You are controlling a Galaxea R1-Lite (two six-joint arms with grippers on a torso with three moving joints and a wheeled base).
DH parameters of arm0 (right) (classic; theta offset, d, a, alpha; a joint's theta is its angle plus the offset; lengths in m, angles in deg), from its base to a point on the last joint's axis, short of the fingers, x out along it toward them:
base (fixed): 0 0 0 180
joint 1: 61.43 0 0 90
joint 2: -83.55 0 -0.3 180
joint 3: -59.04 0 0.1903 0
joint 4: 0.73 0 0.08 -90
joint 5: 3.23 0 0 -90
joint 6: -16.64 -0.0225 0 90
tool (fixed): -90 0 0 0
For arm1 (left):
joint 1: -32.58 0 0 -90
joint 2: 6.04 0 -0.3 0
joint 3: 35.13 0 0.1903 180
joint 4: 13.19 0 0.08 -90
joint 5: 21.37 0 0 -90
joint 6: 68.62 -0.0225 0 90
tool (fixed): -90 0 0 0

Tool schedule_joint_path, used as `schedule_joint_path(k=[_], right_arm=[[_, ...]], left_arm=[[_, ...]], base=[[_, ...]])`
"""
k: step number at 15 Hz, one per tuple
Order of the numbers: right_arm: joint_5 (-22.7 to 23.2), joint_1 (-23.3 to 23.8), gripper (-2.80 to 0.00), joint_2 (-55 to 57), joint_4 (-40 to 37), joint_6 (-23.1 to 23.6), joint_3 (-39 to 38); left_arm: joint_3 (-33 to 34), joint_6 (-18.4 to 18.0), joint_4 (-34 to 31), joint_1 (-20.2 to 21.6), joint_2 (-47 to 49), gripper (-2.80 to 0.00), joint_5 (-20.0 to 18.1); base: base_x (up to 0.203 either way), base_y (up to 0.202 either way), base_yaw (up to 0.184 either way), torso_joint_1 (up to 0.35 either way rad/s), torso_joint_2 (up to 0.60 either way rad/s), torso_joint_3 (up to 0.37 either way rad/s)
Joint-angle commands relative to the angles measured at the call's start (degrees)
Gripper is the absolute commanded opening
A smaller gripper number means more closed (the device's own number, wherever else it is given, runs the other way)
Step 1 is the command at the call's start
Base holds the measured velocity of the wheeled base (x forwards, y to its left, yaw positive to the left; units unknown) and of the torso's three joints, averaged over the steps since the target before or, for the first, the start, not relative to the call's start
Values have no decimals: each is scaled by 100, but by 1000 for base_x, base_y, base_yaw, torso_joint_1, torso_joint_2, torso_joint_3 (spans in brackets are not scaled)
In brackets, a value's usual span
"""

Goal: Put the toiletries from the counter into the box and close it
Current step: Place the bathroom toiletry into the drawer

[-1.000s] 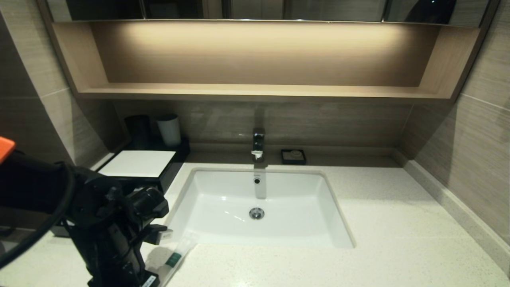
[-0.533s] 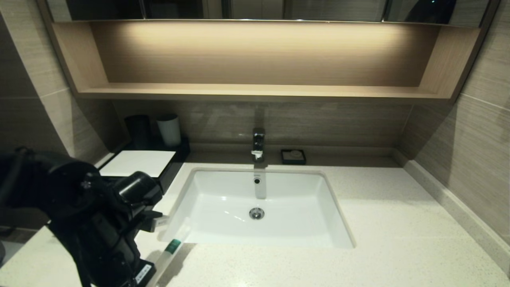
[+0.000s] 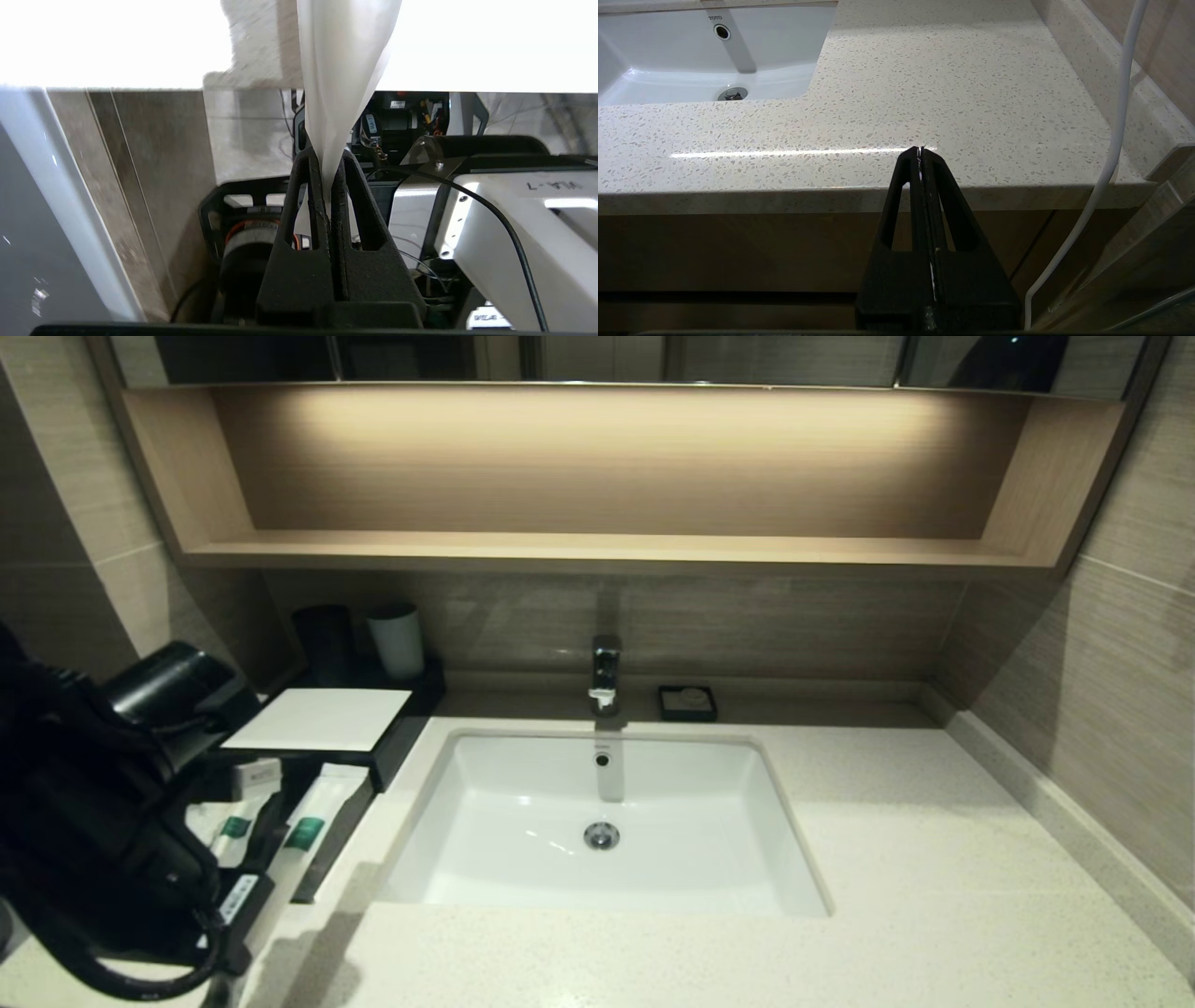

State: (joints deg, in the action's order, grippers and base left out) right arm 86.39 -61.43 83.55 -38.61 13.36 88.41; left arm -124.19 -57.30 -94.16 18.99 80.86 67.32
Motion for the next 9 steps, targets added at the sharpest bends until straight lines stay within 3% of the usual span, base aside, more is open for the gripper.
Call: schedule_joint_path(k=[1,5,9], right_arm=[[1,0,-280,8,-7,1,-2],[-3,0,-280,9,-7,3,-2],[-3,0,-280,9,-7,3,-2]], left_arm=[[-81,107,-149,470,-117,-280,39],[-111,-114,-308,1540,6,-280,191],[43,-238,-555,1772,227,-280,219]], base=[[0,0,0,0,0,0],[0,0,0,0,0,0],[0,0,0,0,0,0]])
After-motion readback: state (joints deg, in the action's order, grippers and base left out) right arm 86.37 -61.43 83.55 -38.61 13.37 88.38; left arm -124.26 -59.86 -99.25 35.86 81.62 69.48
